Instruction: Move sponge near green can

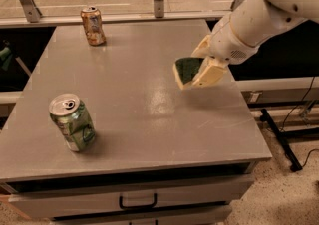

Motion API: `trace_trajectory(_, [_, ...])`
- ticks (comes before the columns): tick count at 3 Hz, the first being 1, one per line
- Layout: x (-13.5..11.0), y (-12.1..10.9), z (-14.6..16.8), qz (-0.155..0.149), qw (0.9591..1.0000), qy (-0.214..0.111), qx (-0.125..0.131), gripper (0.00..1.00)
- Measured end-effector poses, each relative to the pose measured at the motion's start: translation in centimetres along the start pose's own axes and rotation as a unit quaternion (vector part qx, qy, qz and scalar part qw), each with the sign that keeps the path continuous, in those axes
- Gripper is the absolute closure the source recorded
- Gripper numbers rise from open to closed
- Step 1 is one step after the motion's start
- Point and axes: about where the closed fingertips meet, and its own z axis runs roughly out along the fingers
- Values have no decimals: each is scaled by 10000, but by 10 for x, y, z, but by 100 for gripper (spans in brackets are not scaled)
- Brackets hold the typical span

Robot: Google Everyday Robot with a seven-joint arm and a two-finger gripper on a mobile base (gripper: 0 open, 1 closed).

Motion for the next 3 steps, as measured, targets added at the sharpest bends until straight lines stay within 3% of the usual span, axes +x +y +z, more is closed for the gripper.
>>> trace_trajectory(1, [-52, 28, 20, -584, 9975, -260, -287, 100])
trace_trajectory(3, [-121, 66, 51, -1090, 9895, -622, -716, 100])
